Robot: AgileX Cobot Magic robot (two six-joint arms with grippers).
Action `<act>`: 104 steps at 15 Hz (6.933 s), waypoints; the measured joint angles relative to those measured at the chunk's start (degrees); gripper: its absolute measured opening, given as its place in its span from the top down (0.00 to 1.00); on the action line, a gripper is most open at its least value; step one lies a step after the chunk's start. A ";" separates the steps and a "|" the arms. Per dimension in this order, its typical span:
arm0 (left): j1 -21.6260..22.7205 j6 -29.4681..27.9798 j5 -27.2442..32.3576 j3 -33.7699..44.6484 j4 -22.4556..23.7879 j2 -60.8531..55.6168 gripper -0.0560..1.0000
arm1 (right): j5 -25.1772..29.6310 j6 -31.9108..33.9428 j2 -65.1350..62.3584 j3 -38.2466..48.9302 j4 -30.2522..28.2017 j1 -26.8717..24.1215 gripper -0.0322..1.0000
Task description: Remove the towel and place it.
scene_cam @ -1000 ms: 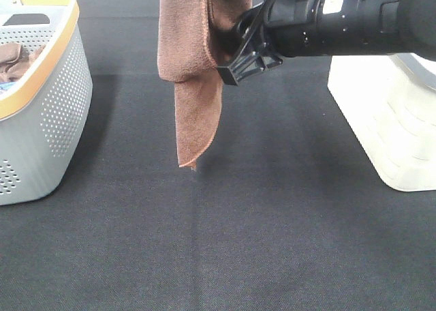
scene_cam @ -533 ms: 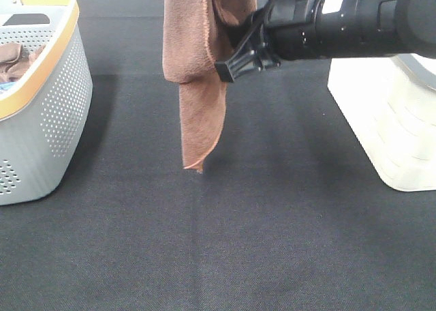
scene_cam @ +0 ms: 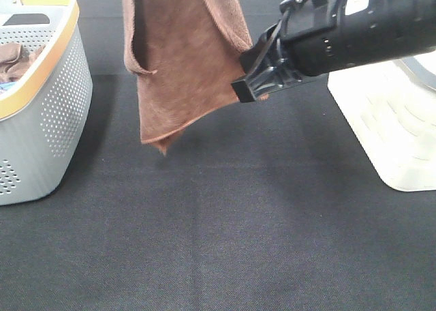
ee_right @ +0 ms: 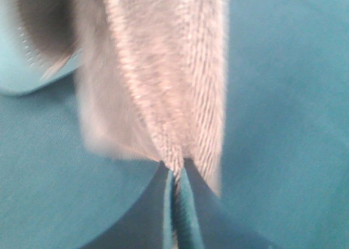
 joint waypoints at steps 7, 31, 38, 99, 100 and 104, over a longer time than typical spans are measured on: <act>0.00 -11.40 11.00 0.00 14.44 2.98 0.95 | 15.30 2.98 -4.53 -6.88 -1.09 0.00 0.97; 9.80 -15.07 -22.80 0.00 30.25 37.01 0.95 | 0.80 16.39 36.50 -38.79 -20.86 -20.57 0.97; 9.28 -12.49 8.82 0.00 11.75 37.01 0.95 | 26.18 16.39 36.44 -38.90 -10.14 -20.45 0.97; -1.60 -10.49 28.30 21.49 17.88 16.04 0.27 | 60.10 11.40 26.81 -25.50 11.52 -20.63 0.17; -1.60 -10.66 28.30 21.49 17.82 13.06 0.27 | 60.10 11.34 24.41 -25.50 11.69 -20.63 0.17; -1.60 -14.73 28.48 21.49 17.82 1.95 0.27 | 60.22 11.34 12.61 -25.50 11.75 -20.63 0.17</act>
